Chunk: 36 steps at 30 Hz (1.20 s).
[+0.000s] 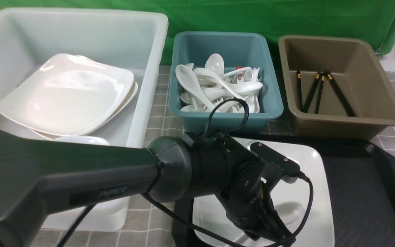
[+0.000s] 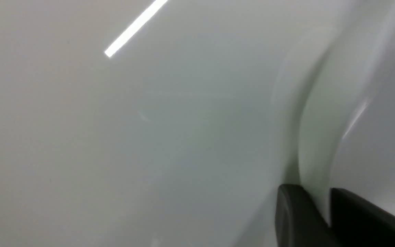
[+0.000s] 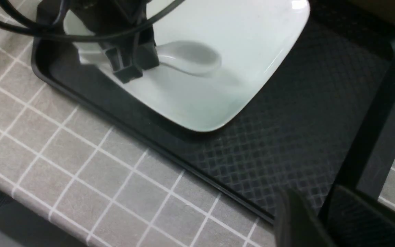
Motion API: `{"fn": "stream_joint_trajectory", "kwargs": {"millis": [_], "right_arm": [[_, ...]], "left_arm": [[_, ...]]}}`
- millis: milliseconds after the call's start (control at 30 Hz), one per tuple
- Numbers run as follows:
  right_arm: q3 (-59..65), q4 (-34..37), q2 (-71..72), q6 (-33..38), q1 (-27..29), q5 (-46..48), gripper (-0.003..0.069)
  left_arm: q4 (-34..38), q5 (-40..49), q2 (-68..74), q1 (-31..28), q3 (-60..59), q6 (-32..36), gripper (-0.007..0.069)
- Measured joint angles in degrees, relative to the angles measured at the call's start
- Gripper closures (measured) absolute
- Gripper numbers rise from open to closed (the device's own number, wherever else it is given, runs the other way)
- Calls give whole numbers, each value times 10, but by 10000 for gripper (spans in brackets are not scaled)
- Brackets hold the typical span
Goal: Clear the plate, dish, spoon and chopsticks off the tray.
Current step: Use the left arm to grab a soup spoon from the plate, then use the left arm to put the soup spoon into the small storage box in the middle
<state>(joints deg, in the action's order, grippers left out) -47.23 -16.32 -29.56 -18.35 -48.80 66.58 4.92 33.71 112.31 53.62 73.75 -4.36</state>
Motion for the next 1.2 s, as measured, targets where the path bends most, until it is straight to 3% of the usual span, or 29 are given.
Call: {"fn": "stream_joint_trajectory", "kwargs": {"millis": [267,433,633,933,1067,1133,1167,1200], "right_arm": [[0,1,0,1,0,0,460],[0,1,0,1,0,0,454],[0,1,0,-1,0,-8,452],[0,9,0,-1,0,-24,445],[0,13,0,-1,0,-25,442],[0,14,0,-1,0,-25,442],[0,14,0,-1,0,-25,442],[0,14,0,0,0,-26,442]], "left_arm": [[-49,-14,-107,-12,3,-11,573],[-104,-37,-127,-81,52,-24,573],[-115,-63,-56,-175,171,-5,573],[-133,-71,78,-222,301,12,547],[-149,-61,115,-229,327,13,415],[-146,-35,106,-228,330,13,312],[-146,-32,105,-228,330,13,302],[-139,-3,88,-227,331,15,226]]}}
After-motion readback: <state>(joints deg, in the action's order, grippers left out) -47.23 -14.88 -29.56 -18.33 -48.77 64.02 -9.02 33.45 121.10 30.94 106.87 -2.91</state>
